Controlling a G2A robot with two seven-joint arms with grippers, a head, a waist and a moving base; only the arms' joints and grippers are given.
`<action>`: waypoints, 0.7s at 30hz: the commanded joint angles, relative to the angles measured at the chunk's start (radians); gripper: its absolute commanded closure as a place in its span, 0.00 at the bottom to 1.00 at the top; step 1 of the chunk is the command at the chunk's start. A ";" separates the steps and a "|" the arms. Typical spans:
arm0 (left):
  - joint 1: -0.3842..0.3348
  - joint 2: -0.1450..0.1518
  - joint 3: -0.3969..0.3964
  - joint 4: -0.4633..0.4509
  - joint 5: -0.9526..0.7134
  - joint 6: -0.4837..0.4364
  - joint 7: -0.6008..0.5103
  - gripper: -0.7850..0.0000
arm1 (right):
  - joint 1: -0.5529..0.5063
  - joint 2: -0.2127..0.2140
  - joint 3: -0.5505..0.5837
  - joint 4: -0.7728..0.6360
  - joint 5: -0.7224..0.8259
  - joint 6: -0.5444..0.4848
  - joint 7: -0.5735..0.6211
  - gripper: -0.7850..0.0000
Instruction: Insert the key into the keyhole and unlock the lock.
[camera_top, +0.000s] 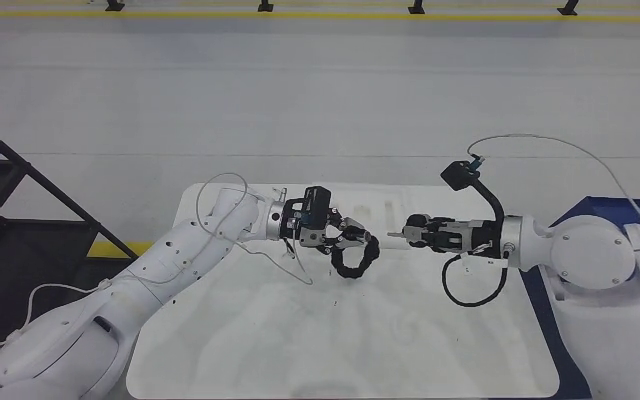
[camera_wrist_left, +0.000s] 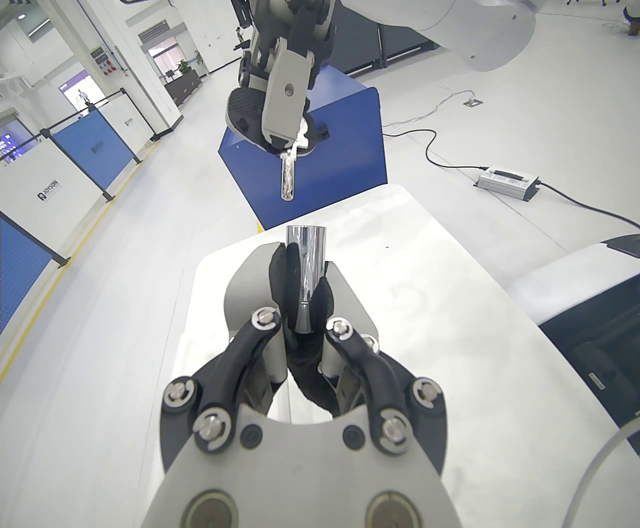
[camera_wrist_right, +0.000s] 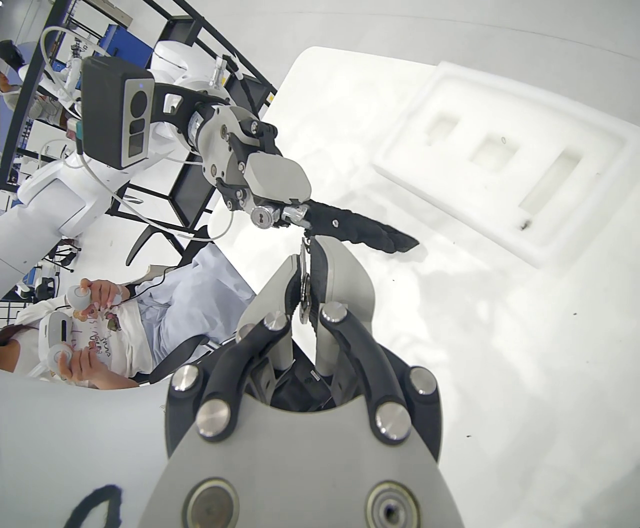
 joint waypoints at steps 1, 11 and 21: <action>0.000 0.000 0.000 0.000 0.000 0.000 0.000 1.00 | 0.000 0.000 0.000 0.000 0.000 0.000 0.000 1.00; 0.025 0.001 -0.011 -0.021 -0.007 0.026 -0.030 1.00 | -0.011 0.002 -0.015 -0.021 -0.011 0.006 -0.006 1.00; 0.044 -0.027 -0.001 -0.034 0.111 0.091 0.073 1.00 | 0.068 0.020 -0.037 -0.184 -0.099 0.160 0.123 1.00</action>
